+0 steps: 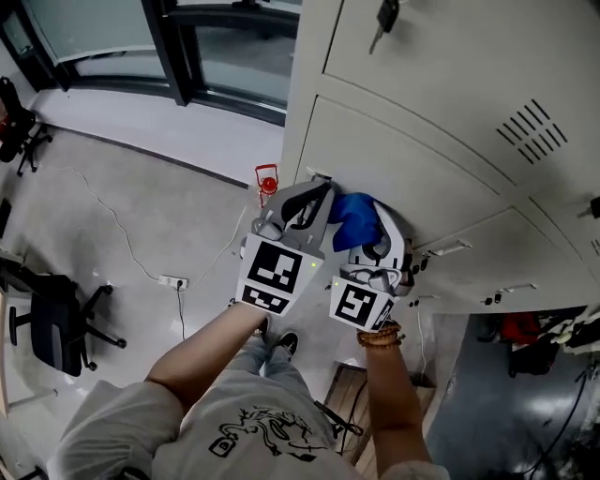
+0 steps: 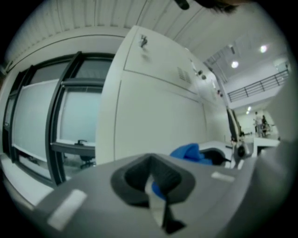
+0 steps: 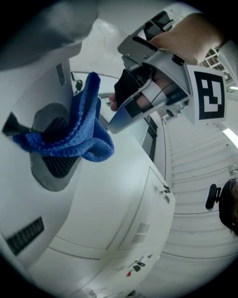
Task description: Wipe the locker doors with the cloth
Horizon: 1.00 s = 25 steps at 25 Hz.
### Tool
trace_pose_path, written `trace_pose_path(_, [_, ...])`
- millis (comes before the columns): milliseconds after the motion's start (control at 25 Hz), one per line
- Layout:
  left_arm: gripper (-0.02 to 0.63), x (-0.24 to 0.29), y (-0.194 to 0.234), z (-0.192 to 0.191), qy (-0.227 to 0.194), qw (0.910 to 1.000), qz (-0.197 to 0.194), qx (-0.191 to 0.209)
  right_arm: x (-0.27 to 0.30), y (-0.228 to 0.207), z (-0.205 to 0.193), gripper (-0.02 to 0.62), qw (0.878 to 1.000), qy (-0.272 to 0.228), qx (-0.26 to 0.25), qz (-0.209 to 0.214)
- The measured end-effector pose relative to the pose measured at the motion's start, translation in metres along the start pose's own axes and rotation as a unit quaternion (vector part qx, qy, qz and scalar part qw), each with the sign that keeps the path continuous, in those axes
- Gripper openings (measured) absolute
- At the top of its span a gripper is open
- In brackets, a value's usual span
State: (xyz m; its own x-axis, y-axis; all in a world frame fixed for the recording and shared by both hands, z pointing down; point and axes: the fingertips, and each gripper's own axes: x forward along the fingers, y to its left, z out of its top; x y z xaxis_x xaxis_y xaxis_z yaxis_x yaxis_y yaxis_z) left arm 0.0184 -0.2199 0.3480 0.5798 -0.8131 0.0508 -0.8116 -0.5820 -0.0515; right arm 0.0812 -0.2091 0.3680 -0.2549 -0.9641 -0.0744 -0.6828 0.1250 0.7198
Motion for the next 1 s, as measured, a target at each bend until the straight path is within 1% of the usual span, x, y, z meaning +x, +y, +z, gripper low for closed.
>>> trace_pose_path(120, [0.003,0.002,-0.009,0.030,-0.020,0.9997,-0.011,0.007,-0.002,-0.033,0.026,0.029,0.999,-0.020,-0.012,-0.024])
trace_pose_path(320, [0.003,0.003,-0.016,0.085,-0.059,0.9977,-0.017,0.027,-0.003,-0.083,0.069,0.029,0.996,-0.055,-0.025,-0.061])
trace_pose_path(480, [0.003,0.002,-0.021,0.122,-0.092,0.9948,-0.017,0.040,-0.002,-0.114,0.096,0.029,0.993,-0.078,-0.032,-0.084])
trace_pose_path(600, [0.003,-0.001,-0.025,0.141,-0.107,0.9929,-0.018,0.048,-0.004,-0.129,0.107,0.029,0.991,-0.083,-0.037,-0.097])
trace_pose_path(680, [0.003,0.000,-0.028,0.146,-0.110,0.9923,-0.021,0.053,-0.007,-0.134,0.105,0.029,0.990,-0.084,-0.037,-0.103])
trace_pose_path(760, [0.003,0.001,-0.032,0.144,-0.107,0.9926,-0.025,0.053,-0.010,-0.134,0.097,0.029,0.990,-0.085,-0.032,-0.107])
trace_pose_path(880, [0.003,0.007,-0.038,0.129,-0.095,0.9940,-0.030,0.046,-0.014,-0.129,0.079,0.029,0.991,-0.073,-0.027,-0.108])
trace_pose_path(1000, [0.003,0.014,-0.045,0.107,-0.075,0.9958,-0.036,0.038,-0.018,-0.116,0.058,0.029,0.993,-0.059,-0.022,-0.104])
